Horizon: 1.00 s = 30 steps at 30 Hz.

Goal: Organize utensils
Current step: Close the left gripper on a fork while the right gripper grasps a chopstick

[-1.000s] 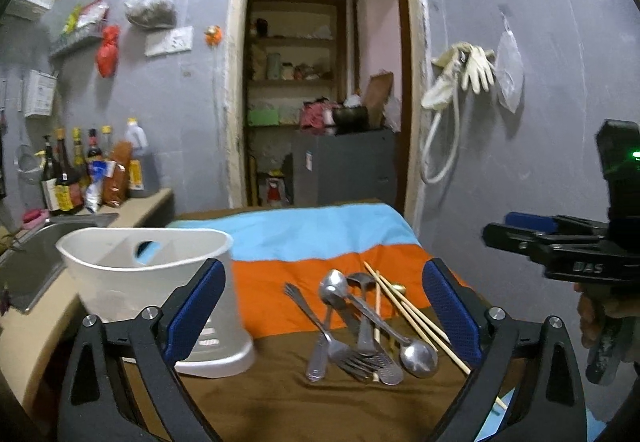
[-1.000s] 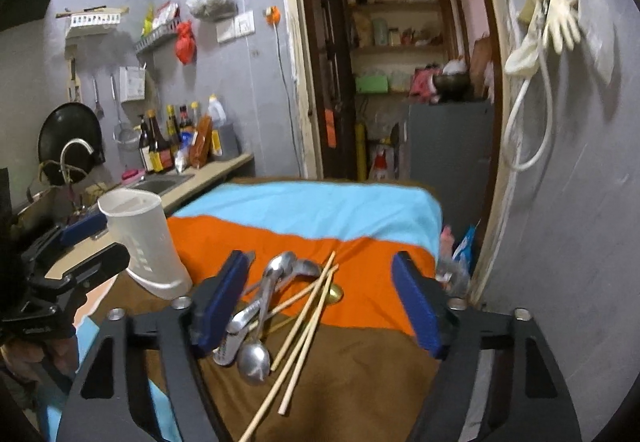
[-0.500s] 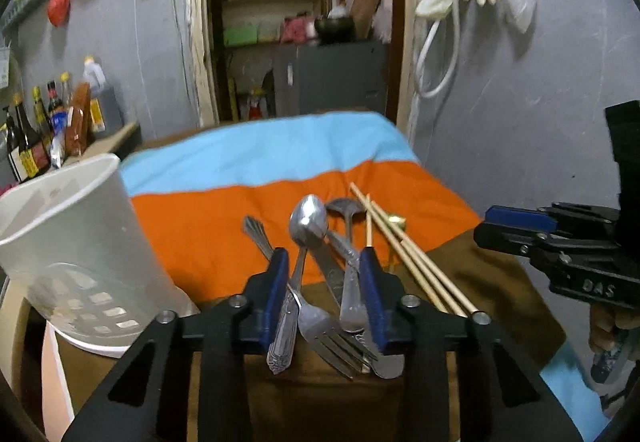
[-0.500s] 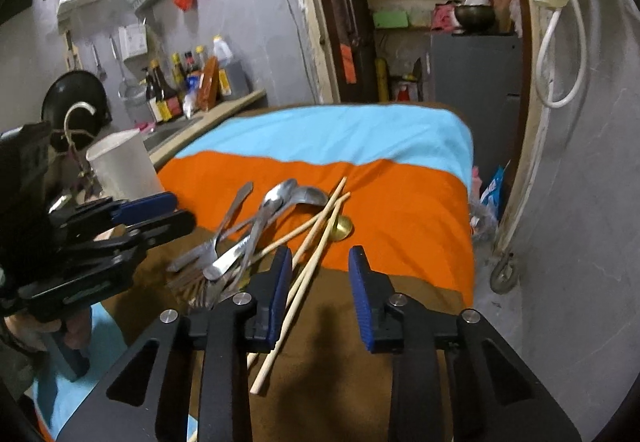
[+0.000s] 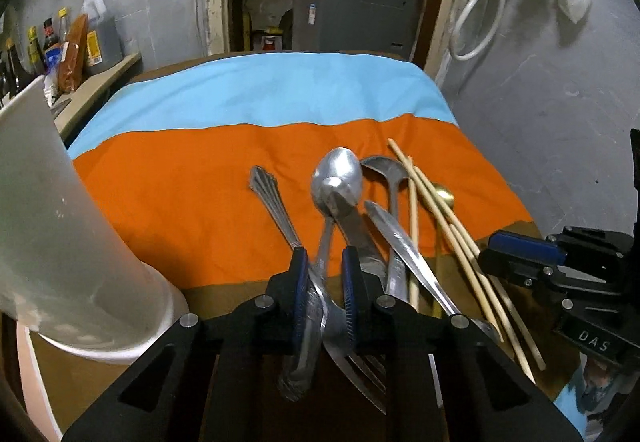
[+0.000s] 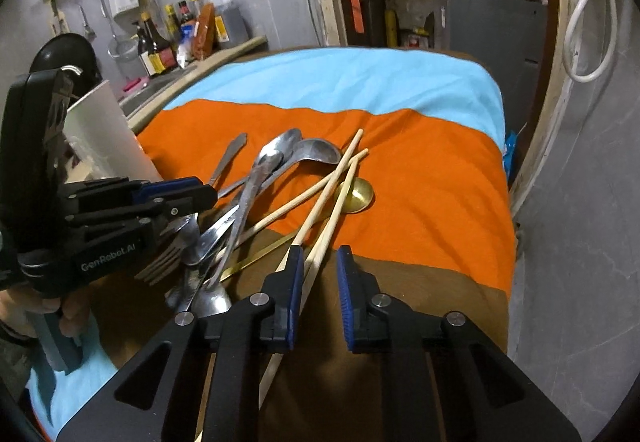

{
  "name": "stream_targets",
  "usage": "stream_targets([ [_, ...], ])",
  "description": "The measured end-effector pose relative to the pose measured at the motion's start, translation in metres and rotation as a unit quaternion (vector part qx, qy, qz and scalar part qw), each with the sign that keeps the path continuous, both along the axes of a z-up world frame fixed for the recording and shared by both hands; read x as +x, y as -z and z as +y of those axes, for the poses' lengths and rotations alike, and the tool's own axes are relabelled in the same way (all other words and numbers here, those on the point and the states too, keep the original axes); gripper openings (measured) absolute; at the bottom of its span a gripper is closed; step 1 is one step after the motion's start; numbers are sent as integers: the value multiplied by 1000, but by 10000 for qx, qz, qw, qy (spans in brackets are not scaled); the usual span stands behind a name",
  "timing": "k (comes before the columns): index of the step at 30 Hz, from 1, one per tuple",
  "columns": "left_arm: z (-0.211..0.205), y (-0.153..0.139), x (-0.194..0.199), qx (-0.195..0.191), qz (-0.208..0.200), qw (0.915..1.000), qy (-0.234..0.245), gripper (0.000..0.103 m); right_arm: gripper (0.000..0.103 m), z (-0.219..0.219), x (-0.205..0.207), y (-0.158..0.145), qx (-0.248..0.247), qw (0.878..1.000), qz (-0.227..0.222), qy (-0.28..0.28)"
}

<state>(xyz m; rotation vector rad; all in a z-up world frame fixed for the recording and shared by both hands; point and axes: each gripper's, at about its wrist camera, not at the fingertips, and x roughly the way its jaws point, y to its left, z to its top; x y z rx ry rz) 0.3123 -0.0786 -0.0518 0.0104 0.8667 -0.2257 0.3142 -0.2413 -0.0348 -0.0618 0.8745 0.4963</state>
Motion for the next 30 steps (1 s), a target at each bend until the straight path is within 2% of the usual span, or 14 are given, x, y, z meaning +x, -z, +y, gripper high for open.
stream_targets([
  [5,10,4,12,-155,299,9993,-145,14,13,2,12,4,-8,9999,81,62],
  [14,14,3,32,-438,606,9970,-177,14,13,8,33,9,6,9996,275,108],
  [16,16,3,33,-485,630,9967,-192,14,13,5,38,10,135,9991,363,161],
  [19,15,2,34,-555,619,9964,-155,8,13,0,44,12,364,9978,508,231],
  [23,13,2,31,-590,543,9967,-153,6,5,-9,47,16,714,9945,663,377],
  [30,15,-2,21,-690,411,9967,-121,3,4,-31,41,15,1235,9883,679,585],
])
